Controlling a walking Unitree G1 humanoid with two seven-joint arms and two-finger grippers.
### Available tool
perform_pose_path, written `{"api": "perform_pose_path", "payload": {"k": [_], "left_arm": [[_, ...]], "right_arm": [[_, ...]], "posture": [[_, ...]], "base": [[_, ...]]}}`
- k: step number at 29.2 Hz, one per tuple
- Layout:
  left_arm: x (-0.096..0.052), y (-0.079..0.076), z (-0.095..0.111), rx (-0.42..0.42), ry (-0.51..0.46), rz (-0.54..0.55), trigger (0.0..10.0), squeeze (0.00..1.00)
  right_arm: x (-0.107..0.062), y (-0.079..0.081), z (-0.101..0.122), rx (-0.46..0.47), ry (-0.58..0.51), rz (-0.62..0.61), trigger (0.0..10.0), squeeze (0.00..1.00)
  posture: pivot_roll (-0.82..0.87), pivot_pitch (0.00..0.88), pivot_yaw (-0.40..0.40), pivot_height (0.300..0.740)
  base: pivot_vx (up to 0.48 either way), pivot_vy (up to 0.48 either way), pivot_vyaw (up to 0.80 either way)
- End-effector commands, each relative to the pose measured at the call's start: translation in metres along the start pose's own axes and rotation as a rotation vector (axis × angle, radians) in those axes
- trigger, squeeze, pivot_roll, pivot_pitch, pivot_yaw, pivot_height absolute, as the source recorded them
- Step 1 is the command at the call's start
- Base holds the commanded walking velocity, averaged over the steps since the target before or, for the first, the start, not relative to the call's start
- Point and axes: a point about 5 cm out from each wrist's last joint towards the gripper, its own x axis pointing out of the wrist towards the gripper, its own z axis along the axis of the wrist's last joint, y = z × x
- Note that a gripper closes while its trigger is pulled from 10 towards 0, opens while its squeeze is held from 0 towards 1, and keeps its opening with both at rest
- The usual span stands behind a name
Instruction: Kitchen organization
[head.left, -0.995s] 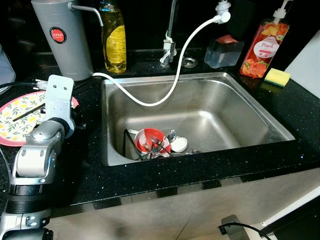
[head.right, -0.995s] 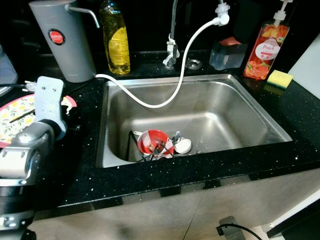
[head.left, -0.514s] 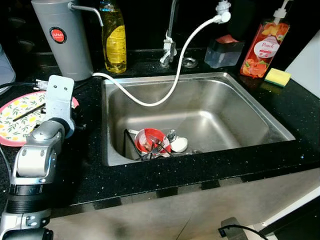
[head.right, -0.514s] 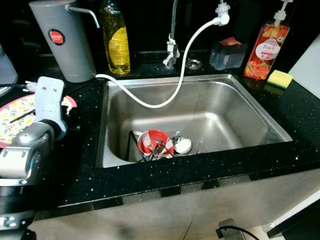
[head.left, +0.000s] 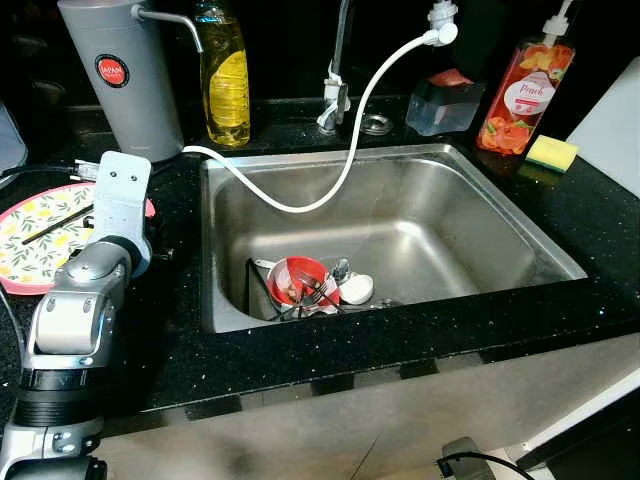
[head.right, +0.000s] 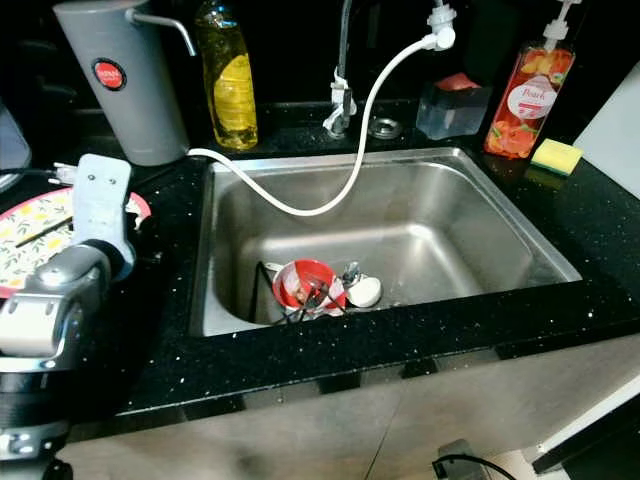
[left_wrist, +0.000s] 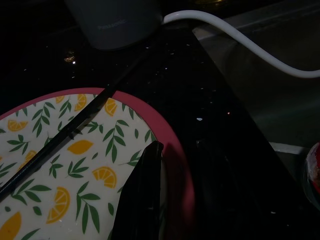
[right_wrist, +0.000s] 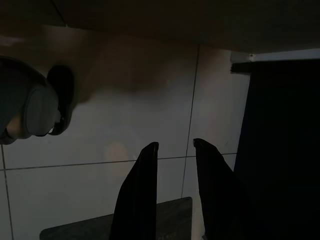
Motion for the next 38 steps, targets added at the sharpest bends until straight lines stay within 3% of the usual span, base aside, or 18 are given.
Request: {"api": "perform_pose_path", "payload": {"k": [1,23,38], "left_arm": [[-0.001,0.002,-0.002,0.027,0.018,0.012,10.0,0.0],[0.001,-0.003,-0.002,0.016,0.022,0.001,10.0,0.0],[0.001,-0.002,-0.003,0.024,0.026,0.002,10.0,0.0]], "right_arm": [[0.0,-0.002,0.0,-0.012,0.0,0.0,10.0,0.0],[0.0,0.004,0.0,-0.06,0.003,0.037,10.0,0.0],[-0.002,0.018,-0.012,-0.105,0.078,0.135,10.0,0.0]], "posture": [[0.08,0.0,-0.034,0.74],[0.07,0.0,-0.037,0.74],[0.08,0.0,-0.038,0.74]], "base": [[0.0,0.0,0.0],[0.0,0.0,0.0],[0.0,0.0,0.0]]}}
